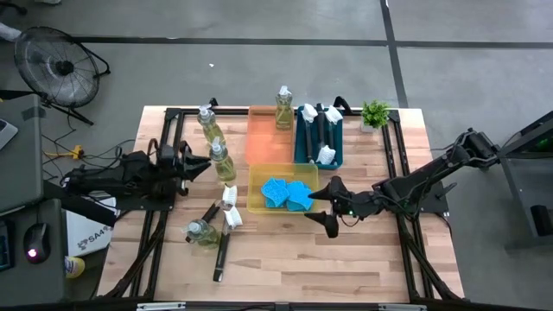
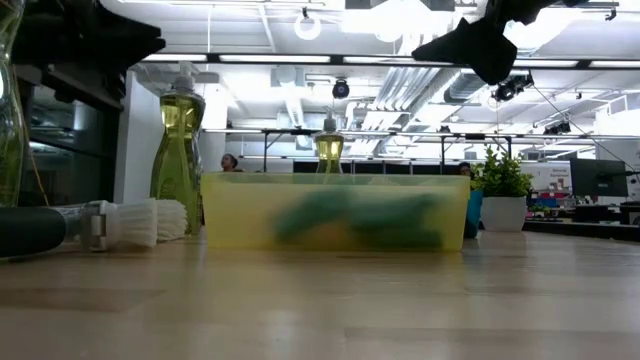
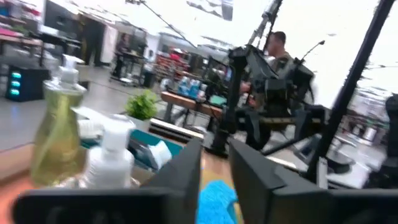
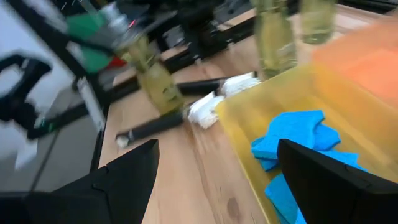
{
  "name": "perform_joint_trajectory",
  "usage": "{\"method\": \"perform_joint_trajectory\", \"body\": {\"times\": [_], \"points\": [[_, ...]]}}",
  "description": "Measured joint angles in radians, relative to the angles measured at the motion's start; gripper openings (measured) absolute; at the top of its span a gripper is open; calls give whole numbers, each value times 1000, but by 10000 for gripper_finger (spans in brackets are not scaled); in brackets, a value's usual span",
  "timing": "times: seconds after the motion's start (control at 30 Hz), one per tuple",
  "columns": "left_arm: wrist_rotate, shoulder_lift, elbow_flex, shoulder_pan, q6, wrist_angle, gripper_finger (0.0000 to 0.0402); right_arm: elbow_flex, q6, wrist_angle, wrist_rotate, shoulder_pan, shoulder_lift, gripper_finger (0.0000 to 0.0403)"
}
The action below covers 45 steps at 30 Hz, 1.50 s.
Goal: Pick & Place Kitchen Sink Supplies
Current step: Put the dish soap into the orange bin
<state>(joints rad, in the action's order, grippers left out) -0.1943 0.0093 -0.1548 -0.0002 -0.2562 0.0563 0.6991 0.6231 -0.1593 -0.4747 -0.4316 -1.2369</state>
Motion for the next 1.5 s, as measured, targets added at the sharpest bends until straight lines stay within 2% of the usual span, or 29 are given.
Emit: {"method": "perform_joint_trajectory", "body": {"times": [0.17,0.3,0.5,0.63,0.9,1.1,1.3,1.5], "points": [[-48,18,-59,0,48,-9,165,0,92,0,-43,0,10,321],[-110,69,-130,0,92,-92,199,0,53,17,-75,0,70,321],[-194,201,-244,0,214,-138,207,0,-67,149,-205,0,231,321],[-319,272,-325,0,276,-167,207,0,-148,202,-238,0,340,321],[-530,324,-467,1,244,-307,207,0,-356,239,-267,0,534,321],[-635,364,-504,1,204,-370,211,0,-522,281,-355,0,665,321],[-702,452,-506,1,126,-374,258,0,-586,343,-411,0,793,321],[-756,532,-506,1,121,-375,301,0,-600,358,-400,0,855,321]]}}
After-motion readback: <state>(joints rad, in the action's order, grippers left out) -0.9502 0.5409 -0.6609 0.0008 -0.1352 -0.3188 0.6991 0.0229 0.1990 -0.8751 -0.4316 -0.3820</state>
